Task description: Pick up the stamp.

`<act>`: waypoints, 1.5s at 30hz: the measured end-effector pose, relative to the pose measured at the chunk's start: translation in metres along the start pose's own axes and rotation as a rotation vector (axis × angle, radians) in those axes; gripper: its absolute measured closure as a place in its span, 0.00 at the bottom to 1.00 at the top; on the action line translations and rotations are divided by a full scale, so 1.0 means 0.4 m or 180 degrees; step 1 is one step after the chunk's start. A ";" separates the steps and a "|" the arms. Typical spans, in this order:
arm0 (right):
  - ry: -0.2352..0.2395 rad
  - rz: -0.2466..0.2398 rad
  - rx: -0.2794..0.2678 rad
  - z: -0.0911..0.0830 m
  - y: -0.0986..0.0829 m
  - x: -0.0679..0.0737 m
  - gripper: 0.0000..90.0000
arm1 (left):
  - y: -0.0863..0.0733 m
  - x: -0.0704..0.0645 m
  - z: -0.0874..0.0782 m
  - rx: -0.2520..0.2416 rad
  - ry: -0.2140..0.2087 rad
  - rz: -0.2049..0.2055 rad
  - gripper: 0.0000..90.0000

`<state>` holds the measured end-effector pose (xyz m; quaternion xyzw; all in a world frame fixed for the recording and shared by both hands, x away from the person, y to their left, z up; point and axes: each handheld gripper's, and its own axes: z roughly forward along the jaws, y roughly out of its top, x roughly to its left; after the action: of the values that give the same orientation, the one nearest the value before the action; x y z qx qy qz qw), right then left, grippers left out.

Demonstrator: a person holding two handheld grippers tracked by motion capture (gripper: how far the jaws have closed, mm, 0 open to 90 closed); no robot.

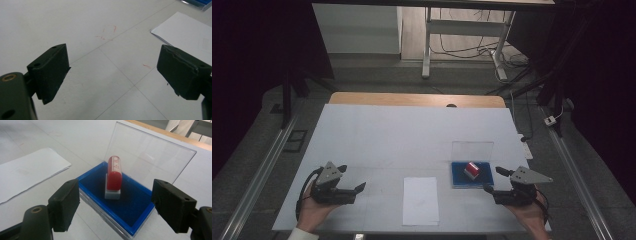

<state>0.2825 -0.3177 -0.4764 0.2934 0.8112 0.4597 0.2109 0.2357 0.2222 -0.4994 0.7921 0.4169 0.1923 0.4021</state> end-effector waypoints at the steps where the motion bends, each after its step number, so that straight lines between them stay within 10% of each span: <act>1: -0.0005 -0.0021 0.0037 -0.001 0.007 0.000 0.26 | 0.000 0.000 0.000 0.0001 -0.0001 0.0005 0.12; 27: 0.0296 -0.0222 0.0406 0.042 0.211 0.015 0.27 | 0.005 -0.004 0.014 0.0050 -0.0046 0.0017 0.13; 45: 0.0254 -0.0203 0.0823 0.112 0.177 0.021 0.33 | 0.006 -0.011 0.024 0.0113 -0.0016 0.0042 0.14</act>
<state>0.3237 -0.2555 -0.4373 0.2737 0.8803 0.3558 0.1534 0.2405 0.2132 -0.5033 0.8023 0.4140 0.1856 0.3878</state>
